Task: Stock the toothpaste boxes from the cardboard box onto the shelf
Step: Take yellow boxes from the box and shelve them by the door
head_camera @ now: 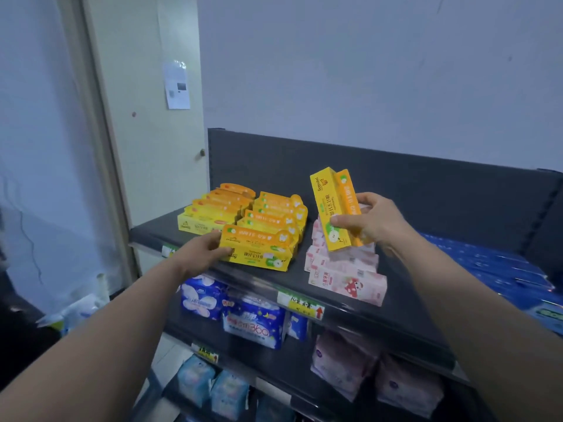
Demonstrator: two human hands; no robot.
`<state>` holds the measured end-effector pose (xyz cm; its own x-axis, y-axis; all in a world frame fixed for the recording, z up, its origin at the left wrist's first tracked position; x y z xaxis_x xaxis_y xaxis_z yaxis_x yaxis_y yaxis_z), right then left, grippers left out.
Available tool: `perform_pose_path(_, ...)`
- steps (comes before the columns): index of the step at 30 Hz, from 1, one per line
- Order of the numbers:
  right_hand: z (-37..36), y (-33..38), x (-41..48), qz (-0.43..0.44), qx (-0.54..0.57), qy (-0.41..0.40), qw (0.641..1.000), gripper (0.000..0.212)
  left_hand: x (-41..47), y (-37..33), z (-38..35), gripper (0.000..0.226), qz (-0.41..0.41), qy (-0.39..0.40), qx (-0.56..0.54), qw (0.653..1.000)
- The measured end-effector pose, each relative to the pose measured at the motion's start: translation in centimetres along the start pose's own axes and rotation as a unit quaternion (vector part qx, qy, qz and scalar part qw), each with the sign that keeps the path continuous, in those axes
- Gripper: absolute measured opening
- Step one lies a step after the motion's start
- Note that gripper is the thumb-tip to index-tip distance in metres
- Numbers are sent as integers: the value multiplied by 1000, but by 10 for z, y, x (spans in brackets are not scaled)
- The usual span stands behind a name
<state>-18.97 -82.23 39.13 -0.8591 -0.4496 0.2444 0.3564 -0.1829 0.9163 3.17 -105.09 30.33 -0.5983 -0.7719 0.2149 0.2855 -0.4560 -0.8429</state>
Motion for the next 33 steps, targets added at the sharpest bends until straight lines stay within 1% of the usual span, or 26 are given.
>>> perform_pose_path(2, -8, 0, 9, -7, 0, -2, 1000, 55, 15, 2, 1, 20, 4, 25, 17, 1000)
perform_pose_path(4, -16, 1, 17, -13, 1, -5, 1000, 56, 32, 9, 3, 14, 1, 46, 77, 996)
perform_pose_path(5, -20, 2, 21, -15, 0, -8, 1000, 57, 41, 13, 5, 20, -4, 59, 113, 992)
perform_pose_path(7, -28, 5, 28, -17, -7, -15, 1000, 59, 58, 19, 9, 39, -10, 82, 153, 985)
perform_pose_path(10, -40, 9, 40, -28, -15, -37, 999, 60, 80, 25, 10, 48, -20, 73, 164, 984)
perform_pose_path(13, -53, 12, 50, -29, -23, -57, 998, 59, 100, 28, 13, 42, -38, 56, 142, 988)
perform_pose_path(16, -66, 14, 58, -25, -23, -75, 997, 65, 116, 24, 20, 34, -43, 62, 74, 994)
perform_pose_path(18, -75, 14, 64, -21, -28, -88, 995, 66, 126, 17, 25, 26, -49, 45, 18, 998)
perform_pose_path(22, -88, 17, 76, 10, -59, -108, 992, 64, 146, 5, 30, 12, -82, -14, -28, 996)
perform_pose_path(26, -95, 27, 94, 54, -123, -107, 985, 57, 170, 1, 25, 18, -72, -89, -78, 990)
perform_pose_path(29, -102, 30, 115, 79, -172, -116, 975, 50, 191, 2, 16, 19, -69, -109, -69, 989)
perform_pose_path(33, -116, 30, 144, 109, -201, -106, 968, 45, 215, -2, 4, 22, -107, -107, -11, 988)
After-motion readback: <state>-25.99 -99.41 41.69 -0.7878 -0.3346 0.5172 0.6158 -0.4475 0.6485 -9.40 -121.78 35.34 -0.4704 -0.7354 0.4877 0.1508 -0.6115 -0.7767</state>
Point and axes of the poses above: each hand's wrist, its own x-axis towards the middle knuckle, its own z-axis out of the back of the hand, y = z × x, the point moved 2 cm from there along x, towards the middle knuckle, and after that the axes turned 15 degrees about -y, right-handed, at the moved point
